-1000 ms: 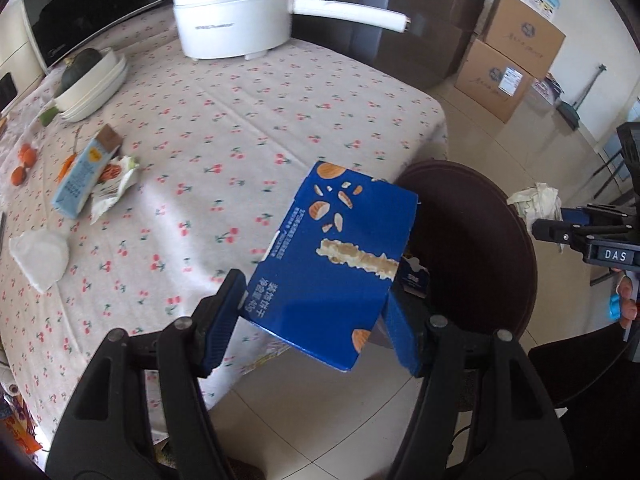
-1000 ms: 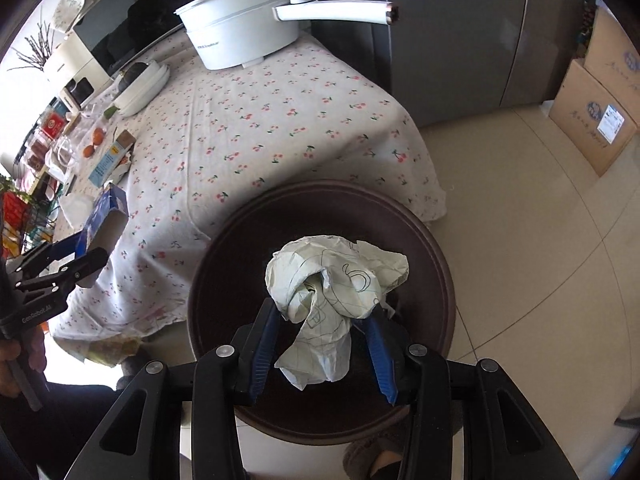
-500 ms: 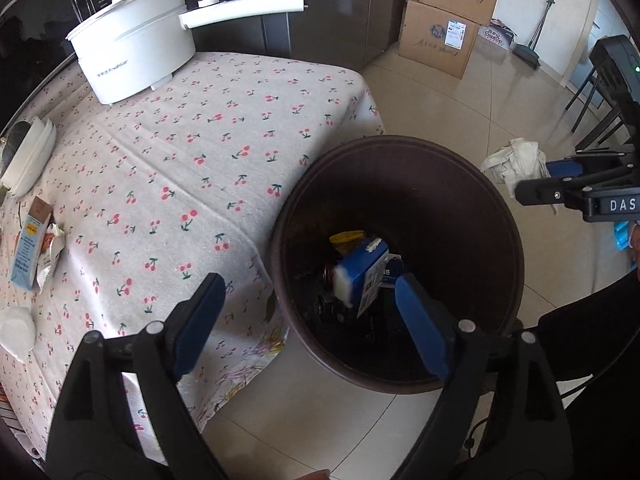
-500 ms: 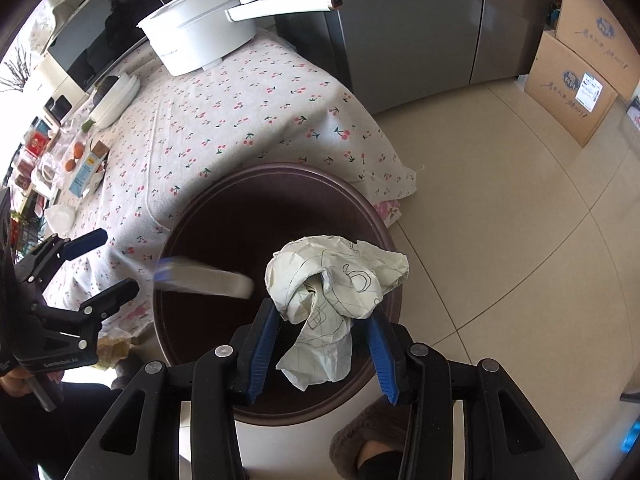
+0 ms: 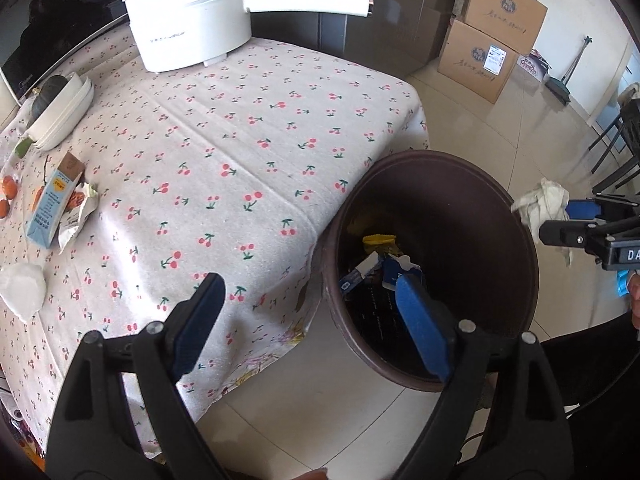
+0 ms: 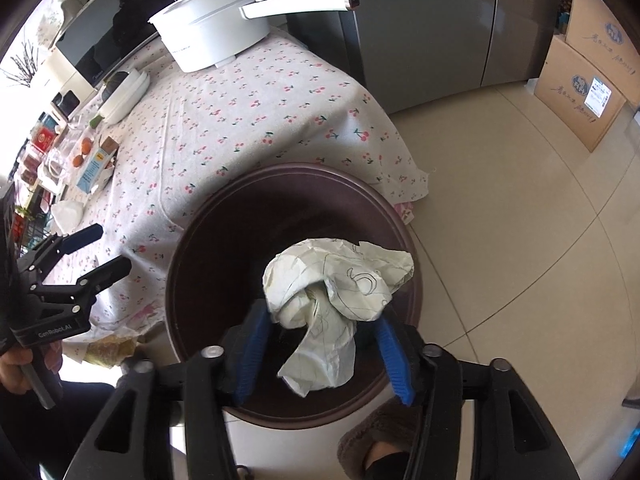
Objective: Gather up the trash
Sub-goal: 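Release the white plastic bag into the bin with the right tool, then grasp the white tissue with the left tool while the right grasps the nut snack wrapper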
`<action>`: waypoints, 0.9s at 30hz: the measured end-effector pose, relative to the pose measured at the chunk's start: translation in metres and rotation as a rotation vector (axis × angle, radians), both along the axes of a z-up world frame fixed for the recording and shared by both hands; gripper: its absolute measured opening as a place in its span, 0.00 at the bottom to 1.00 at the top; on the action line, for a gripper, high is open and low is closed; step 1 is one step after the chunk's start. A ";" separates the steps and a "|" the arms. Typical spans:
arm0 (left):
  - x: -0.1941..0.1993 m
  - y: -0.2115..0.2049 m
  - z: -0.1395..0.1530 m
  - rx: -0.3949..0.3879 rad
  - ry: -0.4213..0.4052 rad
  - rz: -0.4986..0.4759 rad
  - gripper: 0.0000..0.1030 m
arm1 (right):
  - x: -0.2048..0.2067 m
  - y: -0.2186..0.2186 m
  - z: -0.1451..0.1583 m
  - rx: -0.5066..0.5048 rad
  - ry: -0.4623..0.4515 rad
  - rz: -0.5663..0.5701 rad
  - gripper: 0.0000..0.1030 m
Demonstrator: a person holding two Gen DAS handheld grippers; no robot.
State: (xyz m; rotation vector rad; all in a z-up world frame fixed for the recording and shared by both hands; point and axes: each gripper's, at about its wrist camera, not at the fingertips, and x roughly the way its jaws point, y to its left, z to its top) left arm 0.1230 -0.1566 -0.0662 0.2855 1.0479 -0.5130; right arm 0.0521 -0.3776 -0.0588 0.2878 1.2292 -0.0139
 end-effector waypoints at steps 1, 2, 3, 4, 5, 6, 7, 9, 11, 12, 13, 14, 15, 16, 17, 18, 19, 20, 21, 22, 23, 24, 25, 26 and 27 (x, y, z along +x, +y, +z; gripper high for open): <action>0.000 0.003 0.001 -0.001 -0.001 0.010 0.85 | 0.001 0.001 0.000 0.012 0.001 -0.005 0.72; 0.001 0.006 0.002 -0.003 -0.003 0.019 0.85 | 0.002 0.003 0.001 0.016 -0.002 -0.008 0.72; 0.003 0.010 0.003 -0.004 -0.002 0.029 0.85 | 0.003 0.006 0.002 0.014 -0.002 -0.002 0.72; 0.004 0.013 0.003 -0.005 -0.002 0.038 0.85 | 0.004 0.008 0.003 0.010 -0.003 0.005 0.73; 0.005 0.017 0.004 -0.005 -0.003 0.048 0.85 | 0.006 0.010 0.003 0.007 -0.002 0.007 0.73; 0.005 0.021 0.004 -0.005 -0.004 0.058 0.85 | 0.007 0.012 0.003 0.004 0.000 0.009 0.73; 0.006 0.024 0.005 -0.004 -0.003 0.067 0.85 | 0.008 0.015 0.003 0.003 0.003 0.010 0.73; 0.007 0.034 0.006 -0.004 -0.004 0.089 0.85 | 0.011 0.018 0.003 0.004 0.010 0.014 0.73; 0.008 0.043 0.008 -0.006 -0.002 0.112 0.85 | 0.013 0.022 0.003 0.003 0.013 0.019 0.73; 0.008 0.048 0.009 -0.008 -0.001 0.124 0.85 | 0.015 0.024 0.003 0.003 0.013 0.022 0.74; 0.008 0.053 0.009 -0.008 -0.002 0.136 0.85 | 0.016 0.025 0.004 0.004 0.014 0.024 0.74; 0.008 0.058 0.010 -0.009 -0.002 0.148 0.85 | 0.017 0.027 0.004 0.006 0.013 0.025 0.74; 0.009 0.064 0.011 -0.008 -0.002 0.162 0.85 | 0.019 0.029 0.005 0.006 0.013 0.027 0.74; 0.009 0.069 0.012 -0.007 -0.002 0.176 0.85 | 0.021 0.032 0.005 0.005 0.013 0.029 0.74; 0.010 0.075 0.012 -0.007 -0.001 0.192 0.85 | 0.023 0.034 0.005 0.004 0.014 0.031 0.75; 0.012 0.082 0.013 -0.008 0.002 0.209 0.85 | 0.025 0.038 0.006 0.002 0.014 0.034 0.75; 0.013 0.089 0.014 -0.008 0.004 0.228 0.85 | 0.027 0.041 0.006 0.001 0.014 0.038 0.76; 0.016 0.096 0.015 -0.009 0.006 0.249 0.85 | 0.030 0.045 0.007 0.000 0.014 0.043 0.76; 0.018 0.104 0.016 -0.012 0.007 0.272 0.85 | 0.033 0.049 0.008 -0.001 0.013 0.049 0.76; 0.020 0.113 0.017 -0.014 0.009 0.299 0.85 | 0.036 0.053 0.008 -0.002 0.012 0.053 0.76; 0.023 0.121 0.018 -0.018 0.011 0.326 0.85 | 0.039 0.058 0.009 -0.003 0.012 0.059 0.76; 0.025 0.130 0.019 -0.022 0.013 0.355 0.85 | 0.042 0.062 0.009 -0.003 0.013 0.065 0.76; 0.029 0.140 0.019 -0.028 0.016 0.385 0.85 | 0.046 0.067 0.009 -0.003 0.013 0.071 0.77; 0.032 0.150 0.020 -0.034 0.020 0.412 0.85 | 0.049 0.072 0.010 -0.003 0.012 0.078 0.77; 0.036 0.160 0.020 -0.038 0.022 0.440 0.85 | 0.053 0.077 0.010 -0.003 0.011 0.086 0.77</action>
